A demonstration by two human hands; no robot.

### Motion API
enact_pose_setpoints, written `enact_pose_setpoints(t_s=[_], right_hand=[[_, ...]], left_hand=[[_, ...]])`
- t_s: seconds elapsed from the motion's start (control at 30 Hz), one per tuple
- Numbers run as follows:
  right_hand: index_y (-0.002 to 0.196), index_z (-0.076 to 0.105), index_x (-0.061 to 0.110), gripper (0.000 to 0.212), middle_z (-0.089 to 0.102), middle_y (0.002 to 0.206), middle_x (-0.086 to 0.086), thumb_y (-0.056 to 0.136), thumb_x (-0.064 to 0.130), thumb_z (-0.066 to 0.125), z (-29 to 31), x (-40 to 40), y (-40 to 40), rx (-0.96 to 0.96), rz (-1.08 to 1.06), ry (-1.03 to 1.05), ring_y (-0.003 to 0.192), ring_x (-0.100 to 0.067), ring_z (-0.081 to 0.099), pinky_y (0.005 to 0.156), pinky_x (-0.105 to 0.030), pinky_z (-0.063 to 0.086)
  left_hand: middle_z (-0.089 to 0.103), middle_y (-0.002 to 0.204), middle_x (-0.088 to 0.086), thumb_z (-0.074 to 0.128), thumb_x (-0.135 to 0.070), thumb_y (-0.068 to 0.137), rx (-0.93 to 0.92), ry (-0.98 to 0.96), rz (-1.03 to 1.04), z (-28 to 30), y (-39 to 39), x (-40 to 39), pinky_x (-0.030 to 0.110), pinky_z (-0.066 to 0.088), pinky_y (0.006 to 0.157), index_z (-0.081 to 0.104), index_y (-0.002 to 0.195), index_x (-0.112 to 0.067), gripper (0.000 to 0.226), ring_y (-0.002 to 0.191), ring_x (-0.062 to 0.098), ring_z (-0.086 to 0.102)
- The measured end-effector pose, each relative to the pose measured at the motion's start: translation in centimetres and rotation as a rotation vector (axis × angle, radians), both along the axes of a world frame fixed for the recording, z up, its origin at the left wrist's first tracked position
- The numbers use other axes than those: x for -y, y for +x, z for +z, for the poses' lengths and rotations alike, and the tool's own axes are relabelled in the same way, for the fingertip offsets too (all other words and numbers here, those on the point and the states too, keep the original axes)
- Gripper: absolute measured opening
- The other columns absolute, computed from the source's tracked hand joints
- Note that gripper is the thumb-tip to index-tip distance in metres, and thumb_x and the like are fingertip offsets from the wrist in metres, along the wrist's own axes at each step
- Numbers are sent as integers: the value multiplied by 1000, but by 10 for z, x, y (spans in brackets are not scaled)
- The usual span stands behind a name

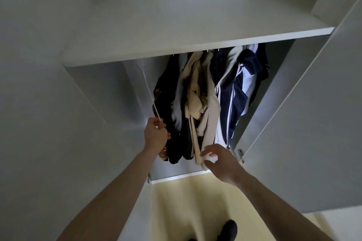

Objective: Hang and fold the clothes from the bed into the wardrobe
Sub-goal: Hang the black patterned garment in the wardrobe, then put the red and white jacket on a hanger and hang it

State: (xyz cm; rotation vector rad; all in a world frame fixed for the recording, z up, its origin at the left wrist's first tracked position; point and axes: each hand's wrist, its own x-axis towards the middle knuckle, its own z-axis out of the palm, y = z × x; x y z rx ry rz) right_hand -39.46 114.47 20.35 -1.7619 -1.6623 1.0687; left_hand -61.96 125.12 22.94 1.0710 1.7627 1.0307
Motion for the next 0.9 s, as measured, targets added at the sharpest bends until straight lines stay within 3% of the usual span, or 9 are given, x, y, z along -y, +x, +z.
enact_pose_setpoints(t_s=[0.07, 0.17, 0.23, 0.37, 0.5, 0.6, 0.7, 0.8, 0.9], right_hand=[[103, 71, 36, 21, 60, 119, 19, 93, 18, 67, -5, 23, -4, 9, -39, -28, 109, -1, 59, 80, -2, 39], [100, 69, 40, 23, 60, 118, 22, 93, 18, 68, -12, 61, 0, 1, -119, -64, 106, 3, 60, 80, -3, 39], [97, 67, 44, 24, 59, 118, 25, 92, 20, 68, -18, 89, 5, -3, -190, -105, 106, 3, 61, 82, -10, 43], [98, 68, 43, 25, 62, 116, 27, 90, 19, 65, -24, 155, 19, -34, -350, -174, 107, 1, 61, 92, -25, 51], [99, 69, 41, 23, 66, 114, 28, 89, 20, 65, -23, 236, 30, -69, -535, -222, 104, 1, 64, 81, -23, 53], [101, 71, 36, 23, 68, 113, 25, 91, 17, 63, -20, 307, 36, -95, -666, -229, 98, -4, 67, 68, -19, 52], [104, 73, 30, 22, 69, 112, 21, 92, 15, 62, -17, 383, 39, -115, -805, -241, 89, -8, 69, 56, -18, 50], [101, 73, 34, 21, 74, 104, 15, 91, 18, 65, -15, 466, 37, -123, -927, -244, 87, -20, 72, 59, -21, 52], [102, 73, 37, 18, 74, 102, 20, 92, 24, 65, -13, 553, 30, -132, -1032, -239, 83, -10, 71, 61, -17, 52]], left_hand=[[59, 88, 3, 47, -4, 102, -35, -19, -50, -19, 6, 32, 10, 46, 50, 52, 103, -13, 10, 66, 10, 61], [67, 97, 5, 52, -14, 99, -21, -63, -129, -59, 15, 77, 42, 60, 66, 55, 94, -30, 17, 85, 32, 70], [69, 93, 2, 55, -24, 100, -76, -84, -210, -84, 21, 109, 52, 60, 70, 55, 91, -32, 12, 79, 30, 70], [71, 88, 7, 58, -25, 102, -18, -167, -379, -103, 37, 179, 45, 61, 58, 58, 92, -25, 10, 63, 27, 69], [70, 84, 12, 58, -26, 102, -67, -210, -635, -115, 48, 238, 31, 52, 49, 58, 91, -23, 11, 59, 25, 67], [72, 84, 0, 56, -31, 103, -143, -184, -817, -110, 58, 286, 31, 51, 57, 58, 91, -25, 14, 63, 21, 68], [69, 82, -1, 57, -26, 103, -167, -136, -1006, -101, 70, 337, 32, 53, 65, 58, 91, -25, 12, 74, 18, 72], [67, 85, -6, 58, -18, 102, -182, -83, -1182, -90, 86, 397, 31, 53, 61, 58, 91, -27, 14, 73, 19, 72], [66, 78, -7, 59, -19, 100, -178, -28, -1362, -86, 97, 468, 33, 49, 56, 58, 86, -27, 16, 57, 22, 64]])
